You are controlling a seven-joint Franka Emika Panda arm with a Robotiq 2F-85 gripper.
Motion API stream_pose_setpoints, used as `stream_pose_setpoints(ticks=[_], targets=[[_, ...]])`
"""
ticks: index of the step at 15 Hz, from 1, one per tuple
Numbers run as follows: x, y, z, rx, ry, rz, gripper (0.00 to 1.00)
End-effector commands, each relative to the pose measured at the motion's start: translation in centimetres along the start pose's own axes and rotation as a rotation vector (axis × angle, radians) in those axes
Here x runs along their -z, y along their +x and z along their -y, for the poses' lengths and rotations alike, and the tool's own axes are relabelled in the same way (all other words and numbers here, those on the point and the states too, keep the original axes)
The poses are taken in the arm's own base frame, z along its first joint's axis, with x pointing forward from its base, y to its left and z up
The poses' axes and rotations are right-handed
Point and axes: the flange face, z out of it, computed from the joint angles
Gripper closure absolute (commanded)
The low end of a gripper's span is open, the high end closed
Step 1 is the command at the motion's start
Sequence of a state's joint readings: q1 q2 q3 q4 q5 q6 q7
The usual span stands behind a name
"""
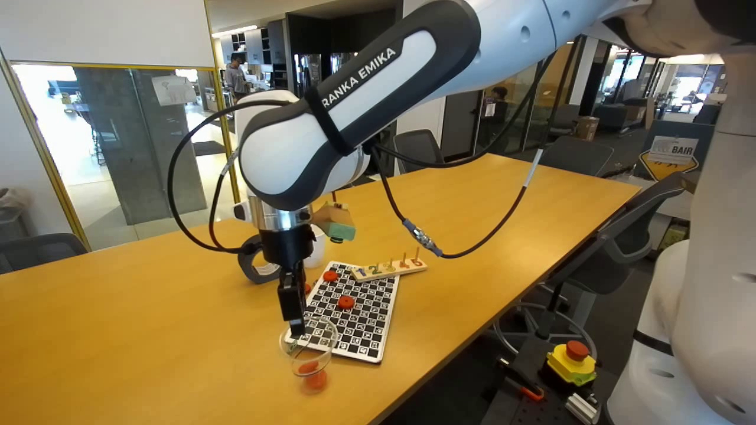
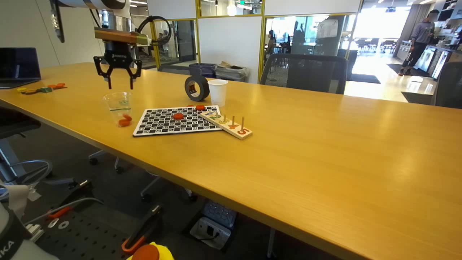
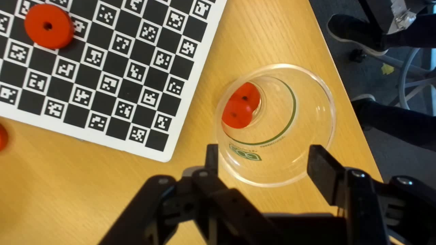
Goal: Pick up the orange tokens from the table and put them in the colourless cup. Pick up the blue token and put it in the white cup.
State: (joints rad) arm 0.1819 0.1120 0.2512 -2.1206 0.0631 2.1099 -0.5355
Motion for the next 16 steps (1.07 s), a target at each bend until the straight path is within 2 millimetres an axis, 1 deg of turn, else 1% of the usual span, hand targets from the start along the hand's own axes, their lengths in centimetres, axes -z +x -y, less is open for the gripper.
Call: stream_pose_setpoints(ticks=[1,3,7,9,11,13,16], targets=[[1.5,-0.7,-1.3,-0.070,-0.038,-0.031,0.00],[2.1,-0.9,-2.5,-0.122,-0.071,-0.048,0.00],[2.7,-1.1,-7.1,-0.293,-0.150,-0.117,0.00],[2.5,-1.1,-9.4,-0.377,-0.196,-0.147,0.01],[1.8,-1.0,-11.5,-0.438,-0.229,-0.163,0.00],[0.7,-0.7,-13.4,-0.481,-0.245,-0.163,0.00],[-0.9,0.1,-15.5,-0.508,-0.265,-0.143,0.00]])
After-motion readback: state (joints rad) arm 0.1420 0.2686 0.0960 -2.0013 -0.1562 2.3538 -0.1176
